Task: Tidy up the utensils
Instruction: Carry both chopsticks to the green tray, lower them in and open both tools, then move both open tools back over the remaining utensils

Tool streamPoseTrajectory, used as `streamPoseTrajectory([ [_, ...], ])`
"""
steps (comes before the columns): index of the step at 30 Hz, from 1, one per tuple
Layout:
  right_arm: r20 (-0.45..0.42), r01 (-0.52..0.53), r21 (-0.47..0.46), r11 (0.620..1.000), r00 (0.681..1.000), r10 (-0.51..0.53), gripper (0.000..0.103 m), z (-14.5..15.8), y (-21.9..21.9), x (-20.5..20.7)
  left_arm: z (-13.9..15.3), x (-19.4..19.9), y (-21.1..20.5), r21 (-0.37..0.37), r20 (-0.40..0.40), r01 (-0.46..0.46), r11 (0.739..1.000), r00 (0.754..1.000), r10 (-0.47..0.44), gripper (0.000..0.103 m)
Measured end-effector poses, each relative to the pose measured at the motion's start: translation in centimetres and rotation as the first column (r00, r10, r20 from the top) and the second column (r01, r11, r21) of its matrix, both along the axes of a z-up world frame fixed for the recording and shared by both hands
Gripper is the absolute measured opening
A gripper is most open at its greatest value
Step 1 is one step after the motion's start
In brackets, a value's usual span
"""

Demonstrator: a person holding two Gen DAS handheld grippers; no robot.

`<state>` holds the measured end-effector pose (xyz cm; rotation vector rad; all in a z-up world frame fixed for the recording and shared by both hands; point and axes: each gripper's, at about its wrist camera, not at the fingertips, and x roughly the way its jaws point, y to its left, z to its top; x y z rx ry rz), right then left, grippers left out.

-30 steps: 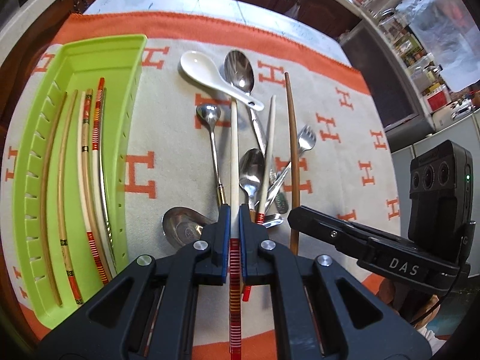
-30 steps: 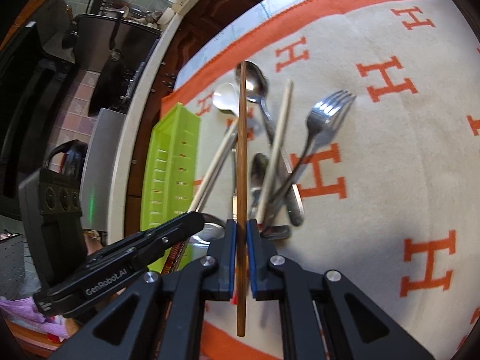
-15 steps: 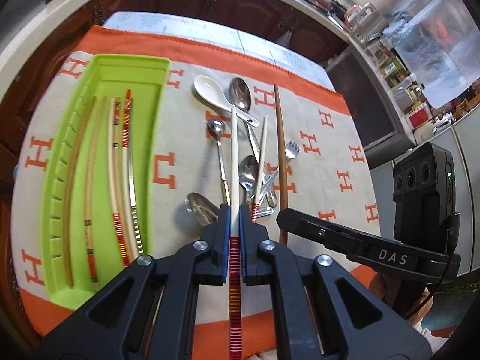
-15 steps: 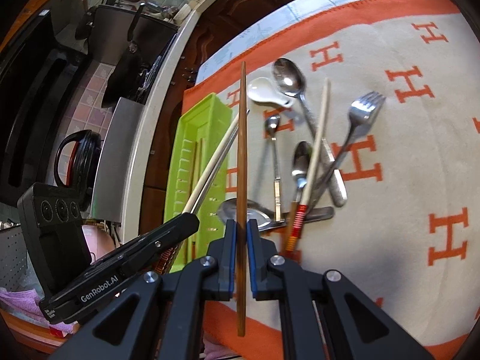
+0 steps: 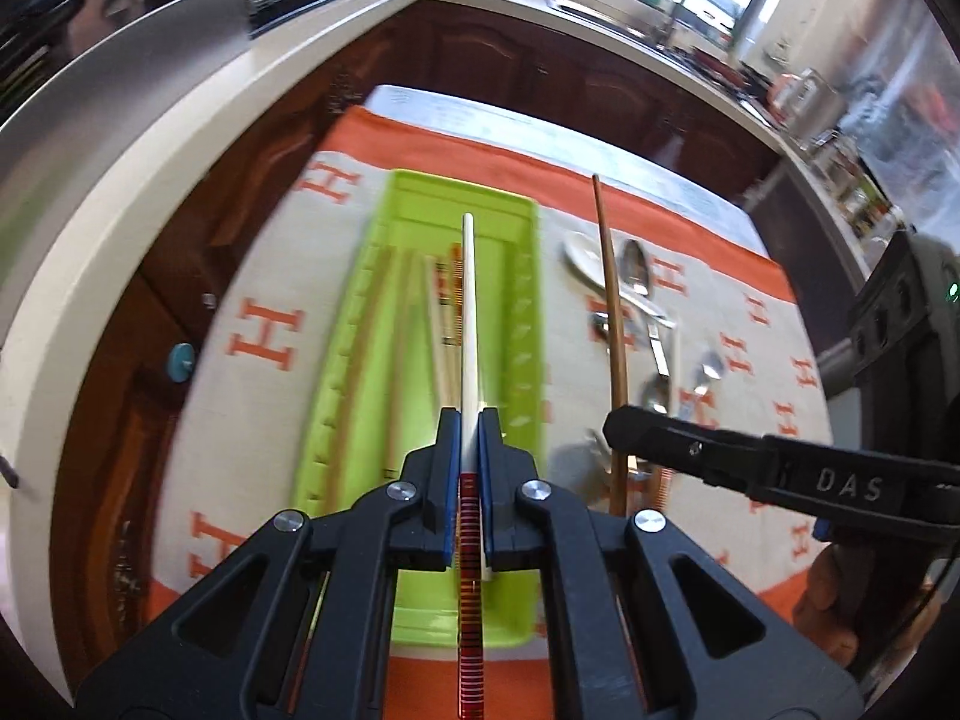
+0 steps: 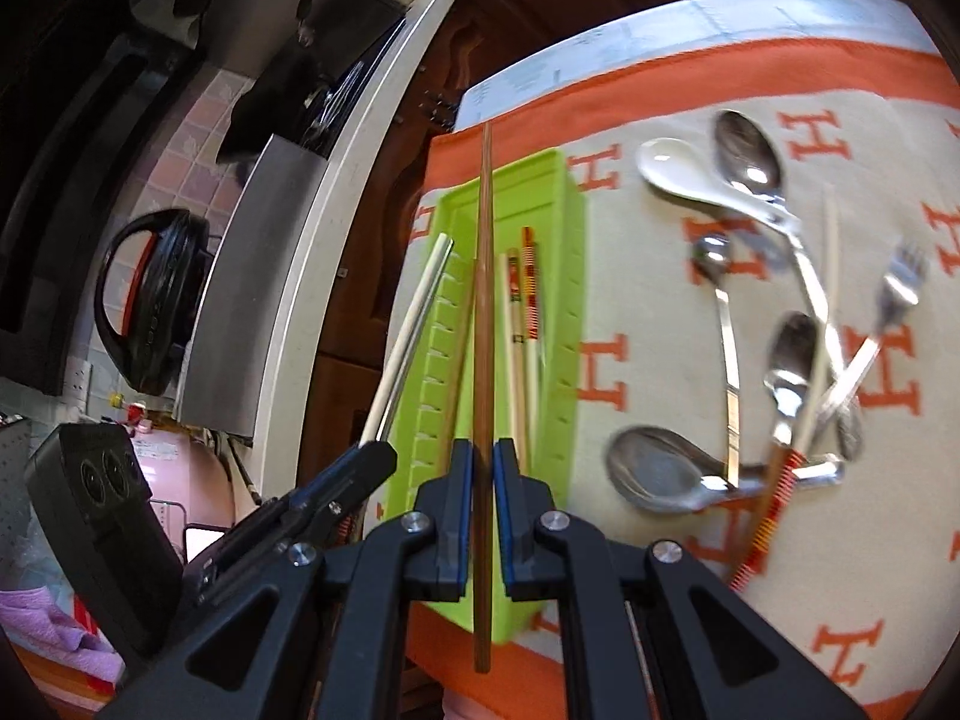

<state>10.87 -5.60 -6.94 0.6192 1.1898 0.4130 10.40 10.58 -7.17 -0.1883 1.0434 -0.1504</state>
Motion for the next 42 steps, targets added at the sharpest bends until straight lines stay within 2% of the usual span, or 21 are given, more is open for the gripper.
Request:
streamPoseTrajectory([
  [5, -0.013, -0.014, -0.035, 0.999, 1.000, 0.013, 0.007, -0.8, 1.9, 1.5, -1.4, 0.8, 1.4, 0.019, -0.006, -0.042, 0.999, 0.999, 0.042, 0.003],
  [9, -0.034, -0.014, -0.086, 0.996, 0.999, 0.011, 0.008, -1.4, 2.8, 1.9, -2.2, 1.2, 1.1, 0.034, -0.009, -0.040, 0.999, 0.999, 0.040, 0.004],
  [14, -0.025, -0.029, -0.094, 0.995, 0.999, 0.027, 0.008, -1.6, 2.9, 1.2, -3.1, 1.4, 0.1, 0.060, -0.037, -0.028, 0.998, 0.999, 0.030, 0.005],
  [17, -0.016, -0.027, -0.108, 0.994, 1.000, 0.026, 0.008, -1.7, 2.5, 0.4, -3.8, 1.2, -0.2, 0.055, -0.072, -0.024, 0.998, 0.997, 0.028, 0.014],
  [19, -0.013, -0.021, -0.115, 0.993, 1.000, 0.020, 0.008, -1.8, 2.1, -0.2, -4.1, 0.9, -0.3, 0.053, -0.083, -0.026, 0.998, 0.996, 0.030, 0.031],
  [22, -0.005, -0.015, -0.126, 0.992, 1.000, 0.015, 0.008, -1.7, 1.5, -0.9, -4.2, 0.3, -0.8, 0.056, -0.073, -0.026, 0.998, 0.997, 0.030, 0.041],
  [30, 0.055, 0.025, -0.158, 0.987, 0.998, -0.017, 0.008, -1.0, -1.0, -3.1, -4.1, -1.2, -2.4, 0.068, -0.059, -0.005, 0.998, 0.998, 0.009, 0.041],
  [42, 0.074, 0.111, -0.168, 0.979, 0.992, -0.099, 0.009, -1.5, -5.0, -5.0, -3.2, -3.1, -6.4, 0.088, -0.005, 0.081, 0.993, 0.997, -0.081, 0.041],
])
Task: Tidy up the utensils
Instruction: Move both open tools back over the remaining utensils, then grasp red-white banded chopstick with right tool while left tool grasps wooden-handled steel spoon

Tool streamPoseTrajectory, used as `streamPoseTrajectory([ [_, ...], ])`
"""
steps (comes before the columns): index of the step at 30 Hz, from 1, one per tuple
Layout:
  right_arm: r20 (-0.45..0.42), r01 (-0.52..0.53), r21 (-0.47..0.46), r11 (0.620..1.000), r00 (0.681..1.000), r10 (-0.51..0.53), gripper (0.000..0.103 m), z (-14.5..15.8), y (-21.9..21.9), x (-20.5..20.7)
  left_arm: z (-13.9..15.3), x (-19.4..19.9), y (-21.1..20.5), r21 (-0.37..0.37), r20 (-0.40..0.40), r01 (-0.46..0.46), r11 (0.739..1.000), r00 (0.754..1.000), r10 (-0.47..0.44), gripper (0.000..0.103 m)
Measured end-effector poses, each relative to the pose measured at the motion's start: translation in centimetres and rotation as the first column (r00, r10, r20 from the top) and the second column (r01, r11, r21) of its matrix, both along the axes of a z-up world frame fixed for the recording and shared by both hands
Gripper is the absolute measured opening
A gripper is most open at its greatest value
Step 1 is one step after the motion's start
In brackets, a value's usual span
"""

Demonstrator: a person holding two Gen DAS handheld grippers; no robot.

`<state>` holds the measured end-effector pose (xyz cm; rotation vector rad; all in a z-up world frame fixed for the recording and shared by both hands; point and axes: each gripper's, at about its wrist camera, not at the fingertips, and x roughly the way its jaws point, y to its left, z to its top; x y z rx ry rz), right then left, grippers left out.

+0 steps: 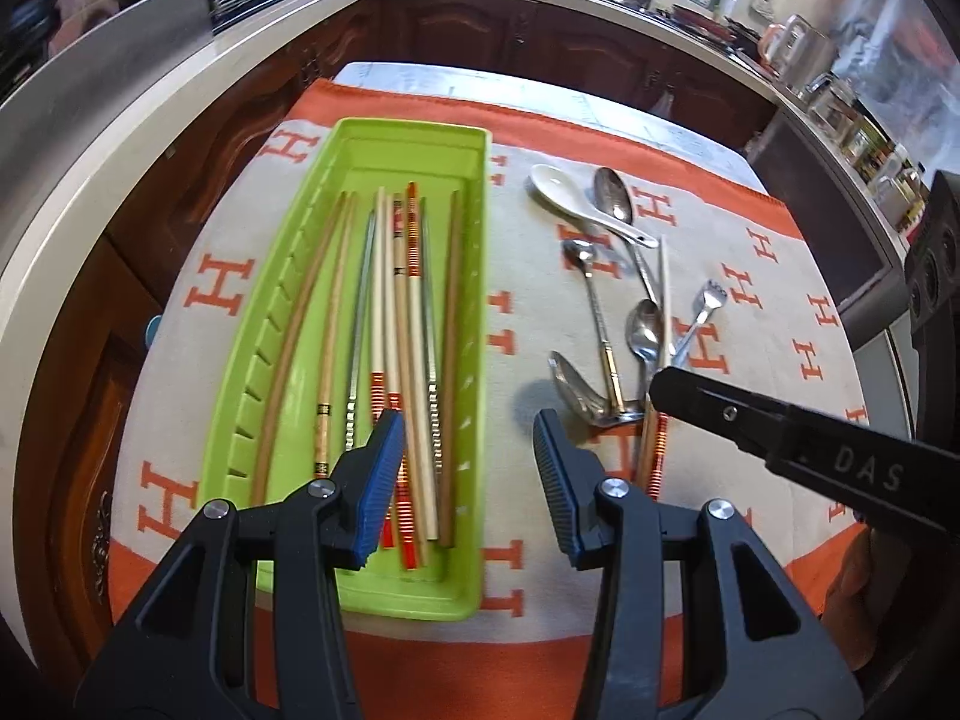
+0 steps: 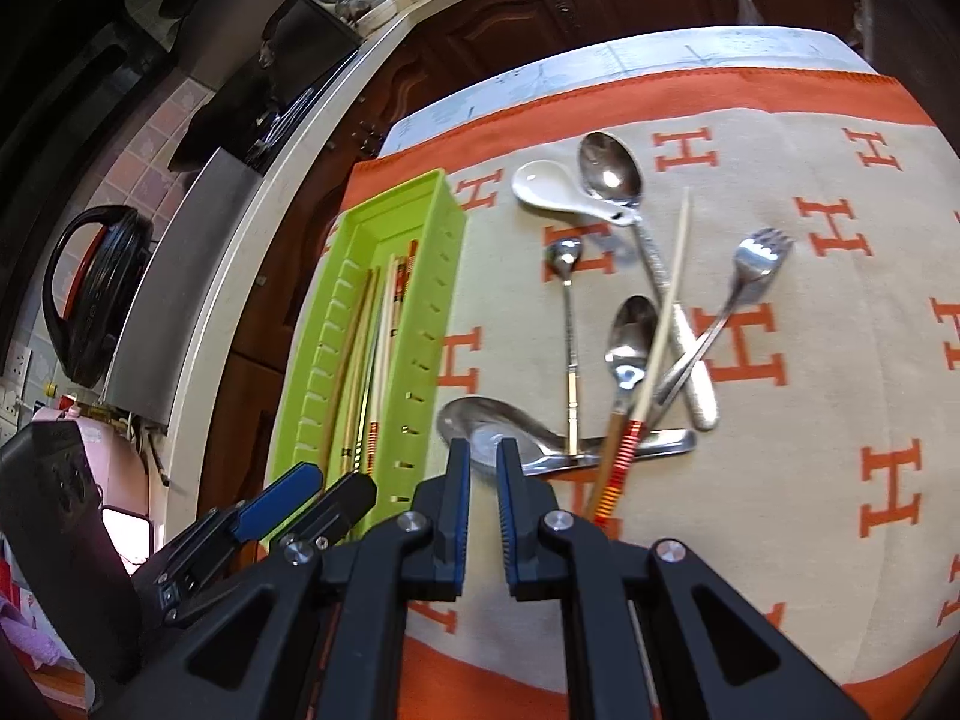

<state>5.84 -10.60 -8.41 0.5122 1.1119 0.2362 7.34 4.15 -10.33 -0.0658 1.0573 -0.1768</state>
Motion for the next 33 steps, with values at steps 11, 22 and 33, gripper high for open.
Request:
streamPoseTrajectory([
  [11, 0.001, 0.047, 0.022, 0.999, 0.999, -0.048, 0.009, -0.9, -2.7, -0.3, -0.6, 0.0, -3.0, 0.034, -0.005, 0.051, 0.998, 0.999, -0.051, 0.041],
  [22, -0.012, 0.110, 0.007, 0.994, 0.994, -0.110, 0.009, -2.0, -5.3, 0.6, -1.9, 1.2, -4.2, 0.022, -0.066, 0.059, 0.998, 0.996, -0.057, 0.041],
  [33, -0.109, 0.098, 0.095, 0.991, 0.990, -0.088, 0.009, -5.0, -6.3, 1.8, -3.1, 1.8, -5.5, 0.023, -0.096, 0.090, 0.996, 0.992, -0.088, 0.041],
])
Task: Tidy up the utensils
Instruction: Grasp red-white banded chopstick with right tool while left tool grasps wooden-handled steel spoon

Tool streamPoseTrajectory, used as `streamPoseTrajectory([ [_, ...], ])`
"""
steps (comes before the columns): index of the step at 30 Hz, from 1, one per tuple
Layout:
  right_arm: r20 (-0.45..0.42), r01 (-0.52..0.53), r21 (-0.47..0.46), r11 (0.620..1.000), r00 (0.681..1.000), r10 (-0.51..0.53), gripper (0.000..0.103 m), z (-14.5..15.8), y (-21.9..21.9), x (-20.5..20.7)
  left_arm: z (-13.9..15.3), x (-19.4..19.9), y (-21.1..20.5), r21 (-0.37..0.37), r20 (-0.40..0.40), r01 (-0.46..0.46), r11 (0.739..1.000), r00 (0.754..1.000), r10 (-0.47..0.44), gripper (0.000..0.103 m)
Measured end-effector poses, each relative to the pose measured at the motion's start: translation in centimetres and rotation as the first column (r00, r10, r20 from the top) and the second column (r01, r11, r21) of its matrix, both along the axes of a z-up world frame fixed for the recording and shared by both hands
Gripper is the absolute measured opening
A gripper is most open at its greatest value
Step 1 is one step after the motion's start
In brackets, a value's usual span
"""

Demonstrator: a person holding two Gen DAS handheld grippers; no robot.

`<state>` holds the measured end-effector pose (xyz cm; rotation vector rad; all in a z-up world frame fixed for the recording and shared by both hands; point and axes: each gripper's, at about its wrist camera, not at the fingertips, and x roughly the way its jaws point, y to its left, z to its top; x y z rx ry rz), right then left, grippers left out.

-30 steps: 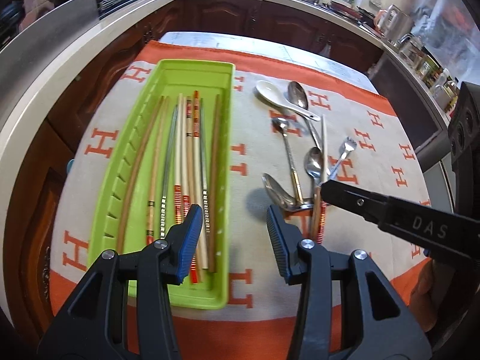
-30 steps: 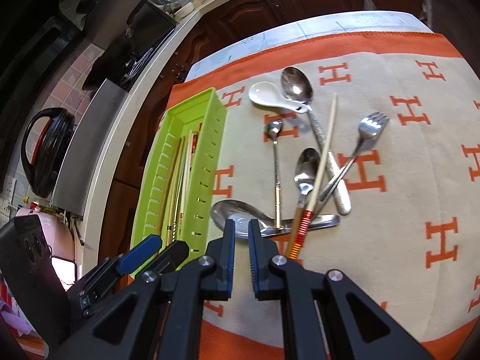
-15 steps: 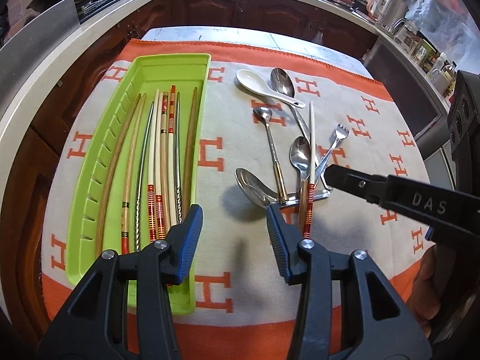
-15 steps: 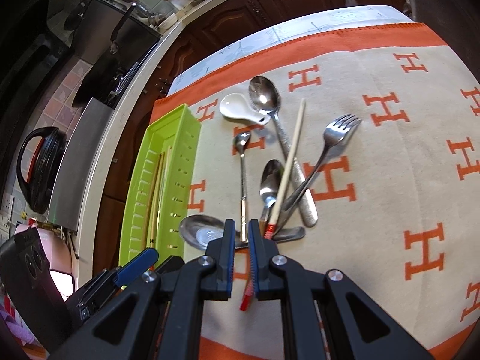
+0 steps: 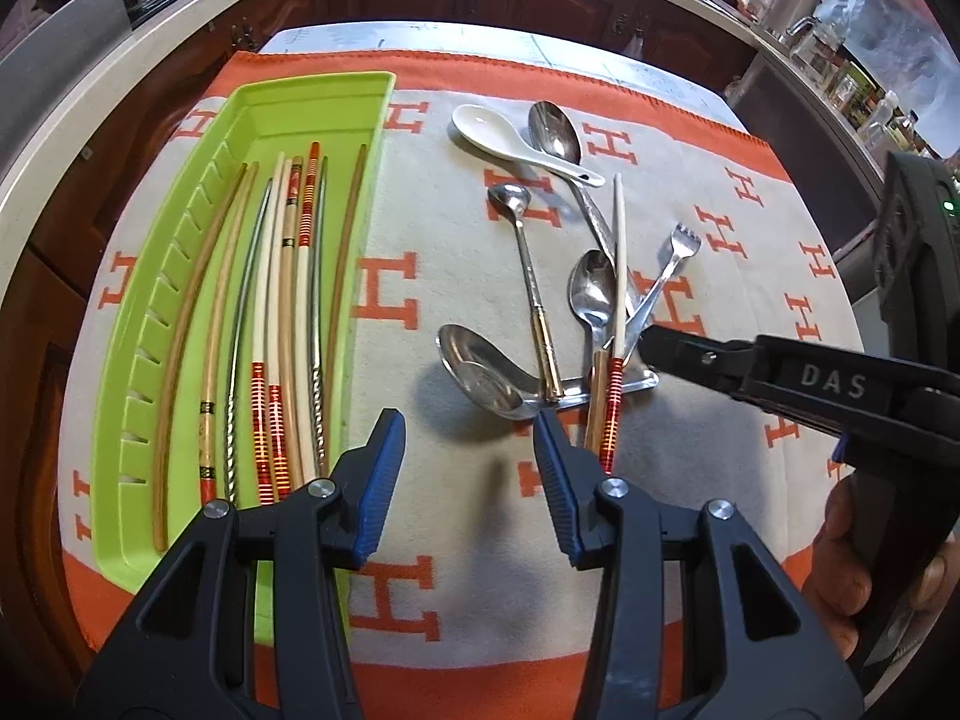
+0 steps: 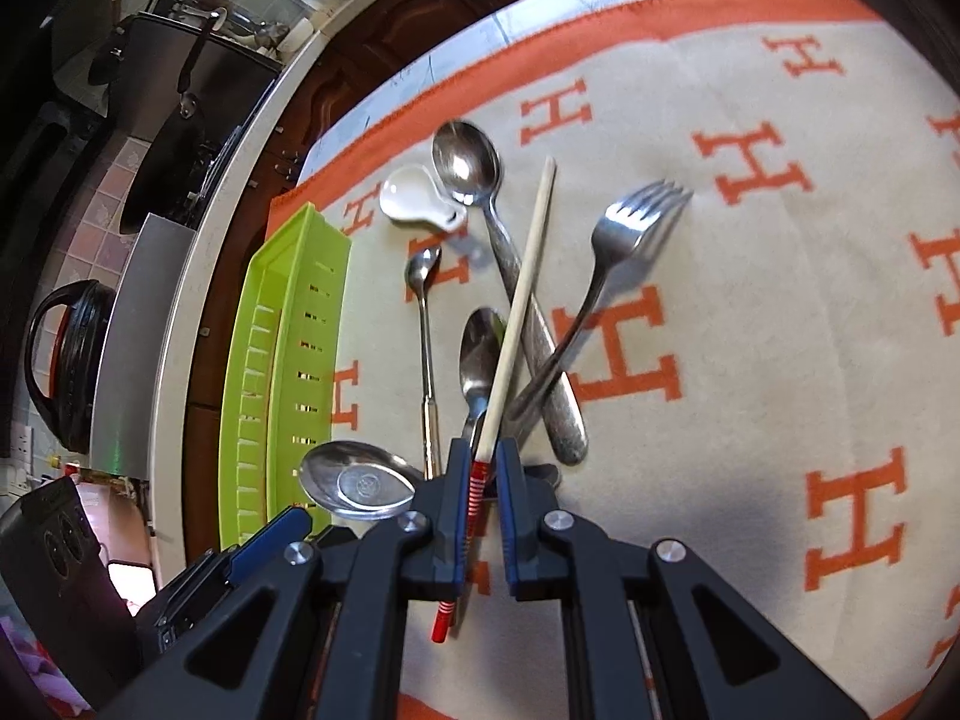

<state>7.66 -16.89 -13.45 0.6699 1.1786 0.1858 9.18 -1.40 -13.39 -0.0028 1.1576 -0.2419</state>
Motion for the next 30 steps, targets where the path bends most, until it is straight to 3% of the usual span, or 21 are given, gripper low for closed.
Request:
streamPoseTrajectory([
  [13, -0.049, -0.009, 0.137, 0.991, 0.999, 0.016, 0.007, -2.4, 0.3, 0.7, -0.4, 0.2, 0.1, -0.008, -0.012, 0.006, 1.000, 1.000, -0.006, 0.041],
  [30, 0.018, 0.006, 0.144, 0.990, 1.000, -0.009, 0.005, -0.9, -0.7, -1.3, 0.2, -0.1, -0.1, 0.008, -0.003, 0.005, 1.000, 1.000, -0.005, 0.041],
])
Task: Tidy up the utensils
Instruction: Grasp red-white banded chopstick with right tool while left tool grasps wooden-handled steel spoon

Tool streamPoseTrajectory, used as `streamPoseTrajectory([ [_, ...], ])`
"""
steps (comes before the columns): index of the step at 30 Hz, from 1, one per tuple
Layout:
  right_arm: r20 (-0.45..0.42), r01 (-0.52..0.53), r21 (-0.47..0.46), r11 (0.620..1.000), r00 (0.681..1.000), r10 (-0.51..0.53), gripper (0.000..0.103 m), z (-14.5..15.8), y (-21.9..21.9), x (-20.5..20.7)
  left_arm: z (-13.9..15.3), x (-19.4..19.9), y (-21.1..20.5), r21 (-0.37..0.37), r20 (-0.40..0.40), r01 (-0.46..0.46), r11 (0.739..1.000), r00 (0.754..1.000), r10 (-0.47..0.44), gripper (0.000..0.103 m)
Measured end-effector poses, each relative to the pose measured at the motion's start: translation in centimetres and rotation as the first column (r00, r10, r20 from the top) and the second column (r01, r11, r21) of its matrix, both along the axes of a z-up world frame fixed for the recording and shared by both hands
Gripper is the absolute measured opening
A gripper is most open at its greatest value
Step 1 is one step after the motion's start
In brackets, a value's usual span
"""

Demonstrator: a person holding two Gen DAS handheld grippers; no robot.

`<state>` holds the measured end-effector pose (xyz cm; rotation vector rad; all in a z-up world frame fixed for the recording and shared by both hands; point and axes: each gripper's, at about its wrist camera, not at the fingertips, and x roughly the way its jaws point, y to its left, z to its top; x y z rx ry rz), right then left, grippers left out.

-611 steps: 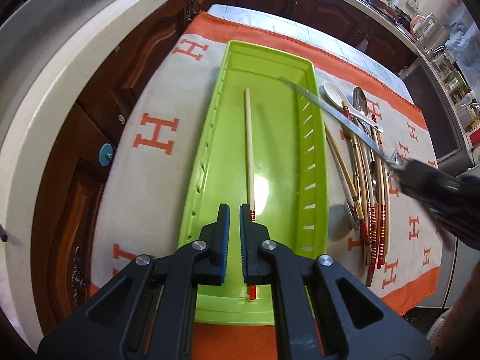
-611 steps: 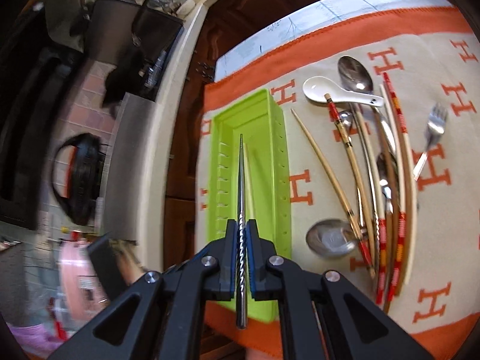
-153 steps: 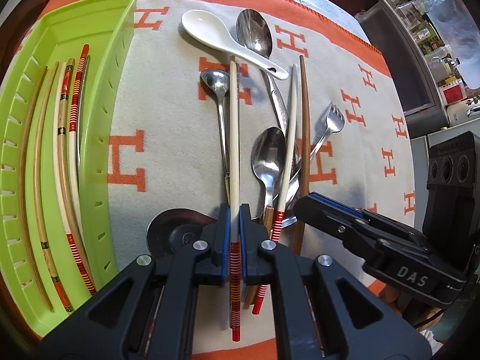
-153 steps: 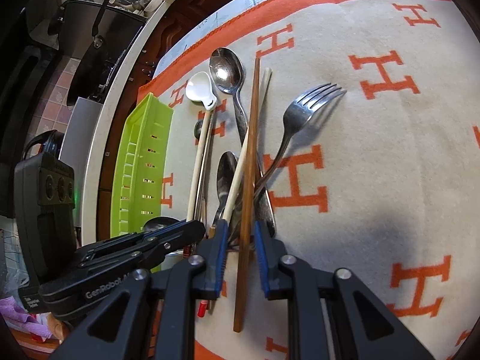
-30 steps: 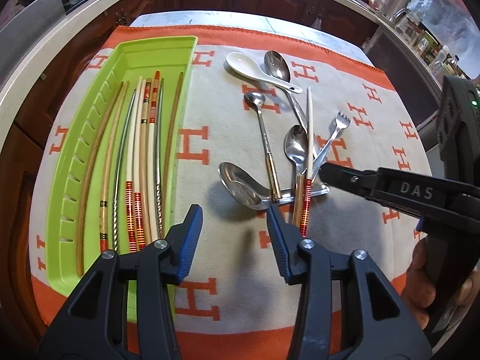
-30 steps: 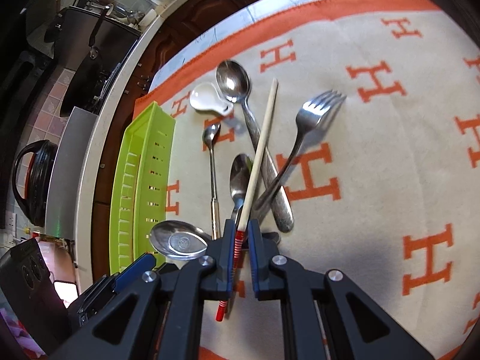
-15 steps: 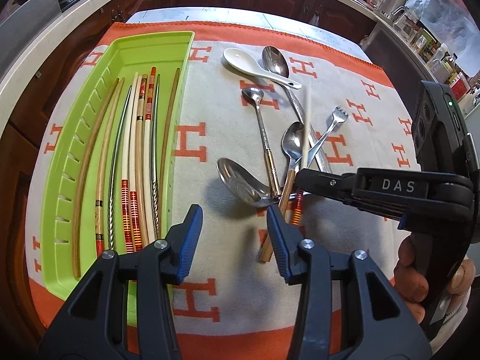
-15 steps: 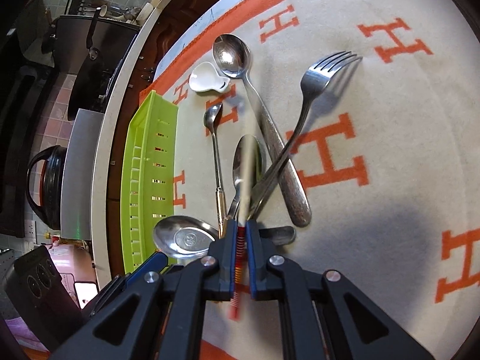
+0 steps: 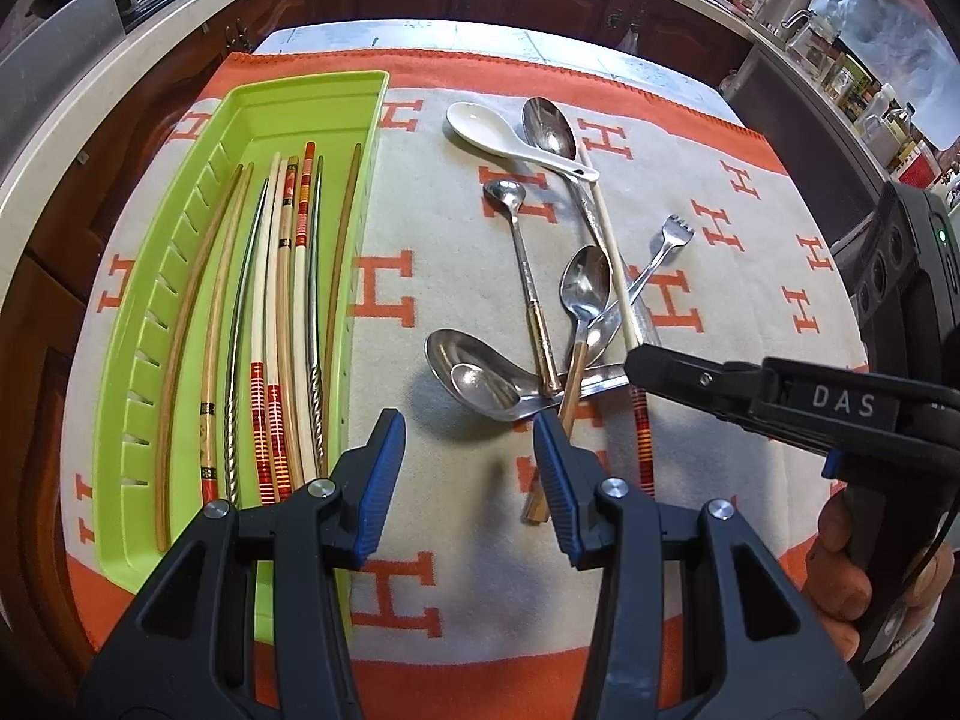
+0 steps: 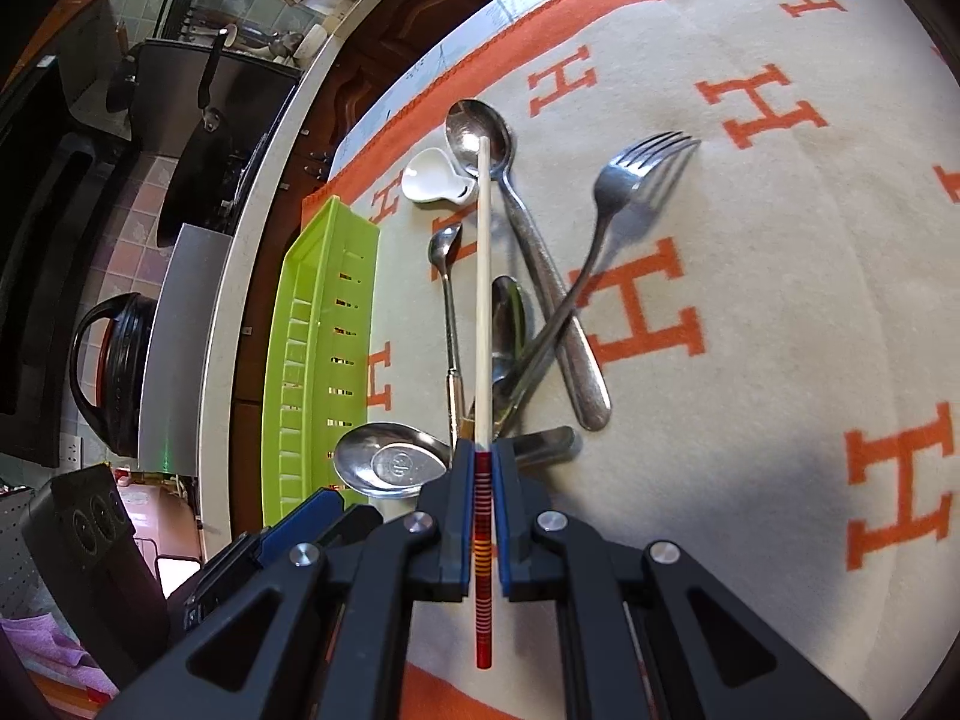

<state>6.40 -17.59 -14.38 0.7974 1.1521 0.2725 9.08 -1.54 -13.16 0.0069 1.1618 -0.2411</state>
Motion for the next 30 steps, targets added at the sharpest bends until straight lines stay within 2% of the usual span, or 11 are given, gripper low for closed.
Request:
streamPoseTrajectory([
  [4, 0.013, 0.021, -0.005, 1.000, 1.000, -0.021, 0.005, 0.4, -0.8, -0.7, 0.4, 0.2, -0.3, -0.007, -0.002, 0.016, 1.000, 1.000, -0.016, 0.041],
  [9, 0.033, 0.034, -0.007, 0.999, 0.999, -0.034, 0.005, 1.2, -1.7, -1.4, 0.5, 1.3, -1.0, -0.055, -0.035, 0.054, 0.997, 0.998, -0.056, 0.041],
  [14, 0.057, 0.061, 0.010, 0.998, 0.996, -0.062, 0.005, 2.2, -2.9, -2.0, -0.1, 3.0, -3.1, -0.082, -0.092, 0.136, 0.987, 0.985, -0.143, 0.040],
  [16, 0.060, 0.069, 0.018, 0.997, 0.996, -0.070, 0.005, 2.3, -3.2, -2.2, -0.4, 3.6, -4.1, -0.078, -0.121, 0.154, 0.985, 0.979, -0.163, 0.032],
  [19, 0.061, 0.076, 0.032, 0.997, 0.995, -0.078, 0.005, 2.3, -3.6, -2.4, -0.7, 4.4, -5.3, -0.075, -0.160, 0.187, 0.979, 0.967, -0.197, 0.025],
  [26, 0.060, 0.083, 0.055, 0.995, 0.994, -0.086, 0.005, 2.1, -4.3, -2.8, 0.1, 5.2, -6.7, -0.042, -0.177, 0.228, 0.973, 0.956, -0.232, 0.025],
  [30, 0.060, 0.083, 0.065, 0.994, 0.994, -0.087, 0.005, 2.1, -4.4, -2.9, -1.3, 6.0, -7.1, -0.020, -0.233, 0.228, 0.973, 0.946, -0.226, 0.025],
])
